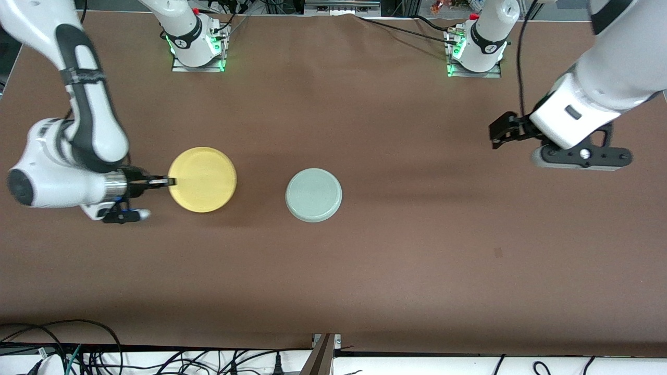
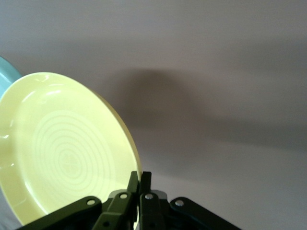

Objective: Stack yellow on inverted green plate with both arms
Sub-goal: 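Carry the yellow plate with the right gripper onto the green plate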

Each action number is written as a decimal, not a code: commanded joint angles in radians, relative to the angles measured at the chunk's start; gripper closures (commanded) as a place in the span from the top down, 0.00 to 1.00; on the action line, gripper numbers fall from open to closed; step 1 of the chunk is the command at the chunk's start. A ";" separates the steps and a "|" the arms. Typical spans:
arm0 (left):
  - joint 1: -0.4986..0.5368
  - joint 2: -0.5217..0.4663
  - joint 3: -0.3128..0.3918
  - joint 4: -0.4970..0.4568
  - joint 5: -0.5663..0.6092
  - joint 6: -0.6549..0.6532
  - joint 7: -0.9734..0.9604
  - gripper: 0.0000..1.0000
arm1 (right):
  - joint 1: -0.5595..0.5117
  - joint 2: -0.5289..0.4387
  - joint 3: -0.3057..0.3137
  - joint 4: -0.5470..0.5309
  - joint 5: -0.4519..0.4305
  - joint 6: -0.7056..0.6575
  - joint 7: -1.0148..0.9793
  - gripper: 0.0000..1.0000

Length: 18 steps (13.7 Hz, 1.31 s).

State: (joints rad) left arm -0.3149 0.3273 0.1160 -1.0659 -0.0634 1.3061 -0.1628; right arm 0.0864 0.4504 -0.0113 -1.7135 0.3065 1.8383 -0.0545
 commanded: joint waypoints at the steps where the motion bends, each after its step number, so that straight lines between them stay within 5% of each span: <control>1: 0.051 -0.043 0.000 -0.037 0.004 -0.016 0.124 1.00 | 0.119 -0.032 0.013 -0.049 0.011 0.105 0.192 0.00; 6: 0.080 -0.189 0.056 -0.273 0.060 0.099 0.299 1.00 | 0.243 0.027 0.014 -0.048 0.132 0.277 0.260 0.00; 12: 0.141 -0.408 0.067 -0.618 0.070 0.324 0.413 1.00 | 0.349 0.085 0.014 -0.084 0.131 0.458 0.338 0.00; 18: 0.157 -0.392 0.067 -0.611 0.120 0.318 0.477 1.00 | 0.375 0.105 0.016 -0.107 0.137 0.492 0.338 0.00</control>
State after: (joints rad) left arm -0.1655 -0.0547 0.1916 -1.6565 0.0337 1.6088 0.2862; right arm 0.4480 0.5603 0.0118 -1.8068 0.4213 2.3102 0.2812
